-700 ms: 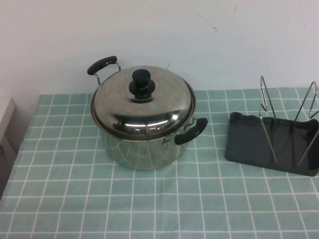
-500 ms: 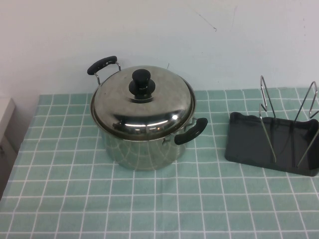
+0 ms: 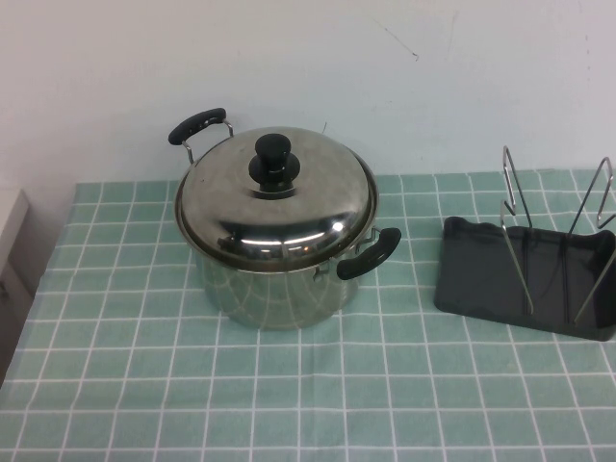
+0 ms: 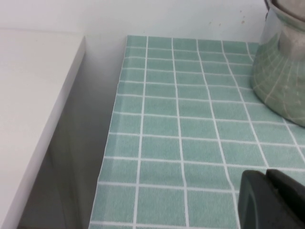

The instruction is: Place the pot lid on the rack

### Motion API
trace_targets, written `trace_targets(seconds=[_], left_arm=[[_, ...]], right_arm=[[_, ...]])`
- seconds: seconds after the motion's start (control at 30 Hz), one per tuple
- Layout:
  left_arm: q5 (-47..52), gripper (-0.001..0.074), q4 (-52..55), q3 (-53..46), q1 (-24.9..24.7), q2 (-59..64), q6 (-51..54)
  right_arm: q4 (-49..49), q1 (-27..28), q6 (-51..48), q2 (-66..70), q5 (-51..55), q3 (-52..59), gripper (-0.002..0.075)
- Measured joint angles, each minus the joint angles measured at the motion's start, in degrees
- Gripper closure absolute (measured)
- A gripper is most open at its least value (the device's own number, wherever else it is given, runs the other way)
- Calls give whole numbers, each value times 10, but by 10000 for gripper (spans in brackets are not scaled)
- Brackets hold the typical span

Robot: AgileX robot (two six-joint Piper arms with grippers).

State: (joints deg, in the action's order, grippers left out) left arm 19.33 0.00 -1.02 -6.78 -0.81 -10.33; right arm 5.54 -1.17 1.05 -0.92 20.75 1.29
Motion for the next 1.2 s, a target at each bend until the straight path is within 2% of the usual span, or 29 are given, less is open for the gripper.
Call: trace_targets(seconds=[0.33, 0.5, 0.83, 1.2], left_arm=[[-83, 738, 0, -5, 0, 0, 0], [-167, 738, 0, -5, 0, 0, 0], [-397, 738, 0, -5, 0, 0, 0], [-417, 738, 0, -5, 0, 0, 0]], right_arm=[[1, 0, 0, 0, -44, 2, 729], [2, 0, 0, 0, -140, 2, 729], [3, 0, 0, 0, -345, 2, 729], [-36, 0, 0, 0, -383, 2, 729]])
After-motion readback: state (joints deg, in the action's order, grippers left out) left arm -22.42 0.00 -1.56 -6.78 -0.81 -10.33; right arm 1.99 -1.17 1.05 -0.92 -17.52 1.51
